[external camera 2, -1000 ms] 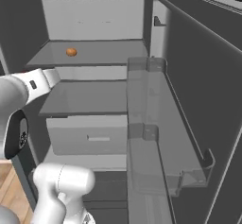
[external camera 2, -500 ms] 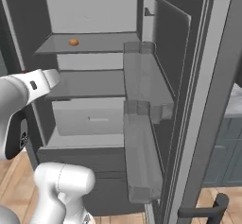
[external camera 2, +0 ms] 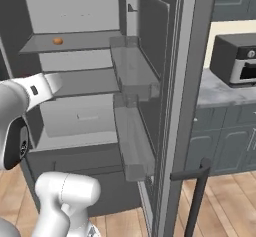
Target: Retrieve the tangerine and apple from the fridge and place them into the bowl on the dining table.
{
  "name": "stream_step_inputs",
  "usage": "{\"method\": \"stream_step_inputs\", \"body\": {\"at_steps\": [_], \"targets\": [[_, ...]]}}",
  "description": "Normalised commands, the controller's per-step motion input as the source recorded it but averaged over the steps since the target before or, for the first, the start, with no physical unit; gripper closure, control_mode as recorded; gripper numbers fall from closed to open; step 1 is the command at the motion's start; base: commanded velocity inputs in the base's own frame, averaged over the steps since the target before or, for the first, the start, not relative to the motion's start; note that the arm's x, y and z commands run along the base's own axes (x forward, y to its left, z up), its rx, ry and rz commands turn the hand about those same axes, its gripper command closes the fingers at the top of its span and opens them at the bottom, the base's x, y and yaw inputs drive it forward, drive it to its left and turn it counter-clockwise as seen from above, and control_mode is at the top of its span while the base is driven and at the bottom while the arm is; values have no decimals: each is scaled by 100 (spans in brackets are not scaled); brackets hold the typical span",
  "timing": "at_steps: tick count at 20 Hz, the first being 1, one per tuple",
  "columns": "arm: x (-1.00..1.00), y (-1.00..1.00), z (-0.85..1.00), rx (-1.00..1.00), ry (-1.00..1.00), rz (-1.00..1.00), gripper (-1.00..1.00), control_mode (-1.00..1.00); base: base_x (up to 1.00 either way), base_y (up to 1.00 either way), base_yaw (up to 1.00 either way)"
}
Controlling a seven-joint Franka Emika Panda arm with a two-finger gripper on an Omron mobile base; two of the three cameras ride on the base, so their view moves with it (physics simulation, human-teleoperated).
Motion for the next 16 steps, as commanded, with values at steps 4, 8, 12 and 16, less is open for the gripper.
{"method": "stream_step_inputs", "body": {"at_steps": [4, 8, 12, 16], "targets": [[0, 0, 0, 0, 0, 0, 100, 100, -45, 40, -48], [0, 0, 0, 0, 0, 0, 100, 100, -58, 61, -47], [0, 0, 0, 0, 0, 0, 100, 100, -78, 83, -43], [0, 0, 0, 0, 0, 0, 100, 100, -63, 100, -36]]}}
